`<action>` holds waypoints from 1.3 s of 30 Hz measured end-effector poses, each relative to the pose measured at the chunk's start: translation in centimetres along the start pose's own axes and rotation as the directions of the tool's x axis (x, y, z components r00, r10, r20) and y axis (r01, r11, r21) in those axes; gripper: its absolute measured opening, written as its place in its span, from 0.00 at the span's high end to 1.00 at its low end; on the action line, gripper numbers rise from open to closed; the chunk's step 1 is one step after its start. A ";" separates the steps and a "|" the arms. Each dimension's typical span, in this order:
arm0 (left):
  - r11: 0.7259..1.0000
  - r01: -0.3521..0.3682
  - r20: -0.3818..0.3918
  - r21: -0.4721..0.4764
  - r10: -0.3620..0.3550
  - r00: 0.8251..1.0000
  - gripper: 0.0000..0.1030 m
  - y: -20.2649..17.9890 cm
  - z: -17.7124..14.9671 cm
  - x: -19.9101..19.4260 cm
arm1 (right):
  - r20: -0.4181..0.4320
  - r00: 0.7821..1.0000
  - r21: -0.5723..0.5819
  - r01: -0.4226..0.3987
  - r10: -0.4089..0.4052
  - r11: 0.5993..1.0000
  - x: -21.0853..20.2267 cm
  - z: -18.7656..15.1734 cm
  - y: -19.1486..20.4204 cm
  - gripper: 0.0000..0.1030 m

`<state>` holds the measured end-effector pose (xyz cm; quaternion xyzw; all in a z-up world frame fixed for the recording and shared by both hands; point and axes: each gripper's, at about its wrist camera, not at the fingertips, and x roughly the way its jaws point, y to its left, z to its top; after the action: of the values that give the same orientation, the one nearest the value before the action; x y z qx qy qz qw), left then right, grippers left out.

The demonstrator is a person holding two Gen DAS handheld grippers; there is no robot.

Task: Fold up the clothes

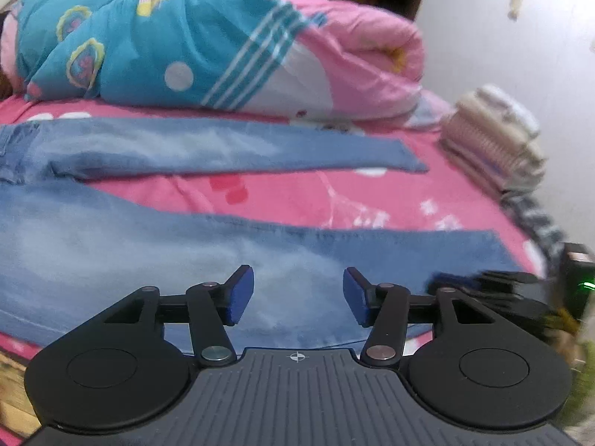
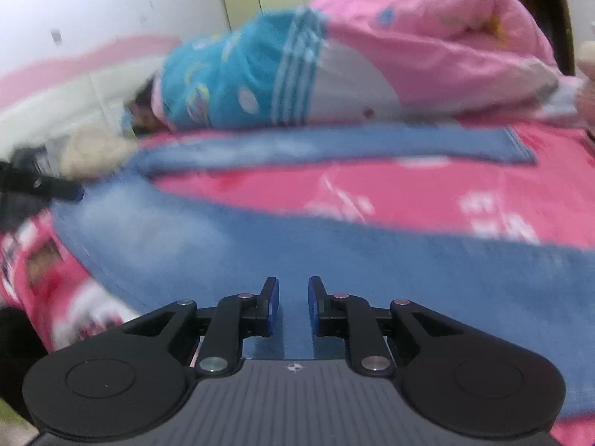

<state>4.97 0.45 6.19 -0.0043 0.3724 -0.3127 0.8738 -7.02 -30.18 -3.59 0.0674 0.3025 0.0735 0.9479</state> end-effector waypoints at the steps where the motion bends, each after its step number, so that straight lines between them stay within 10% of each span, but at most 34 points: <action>1: 1.000 -0.010 -0.013 -0.007 0.010 1.000 0.48 -0.5 -0.8 1.1 | 0.009 1.000 -0.011 -0.002 0.002 1.000 -0.8 -0.9 -0.2 0.83; 10: 0.997 -0.029 -0.050 -0.078 0.026 0.998 0.46 -1.2 -4.1 3.9 | 0.079 0.986 0.040 0.144 -0.147 0.989 -4.5 -0.2 -3.3 0.77; 20: 0.997 -0.019 -0.043 -0.071 0.016 0.999 0.22 -1.7 -4.4 4.0 | 0.018 0.946 0.097 0.320 -0.323 0.942 -3.2 -1.7 -3.6 0.63; 35: 0.996 -0.051 0.039 -0.074 0.054 0.998 0.05 -1.7 -3.8 2.3 | 0.086 0.938 0.022 0.334 -0.335 0.942 -2.3 1.9 -1.8 0.62; 39: 0.991 -0.121 0.041 -0.064 0.124 0.991 0.01 -1.2 -3.4 3.5 | 0.057 0.953 0.014 0.297 -0.297 0.955 0.1 1.7 -1.1 0.47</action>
<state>3.88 -1.68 1.75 -0.0151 0.3616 -0.2466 0.8990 -5.84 -31.36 -2.47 0.0258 0.2813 -0.0724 0.9565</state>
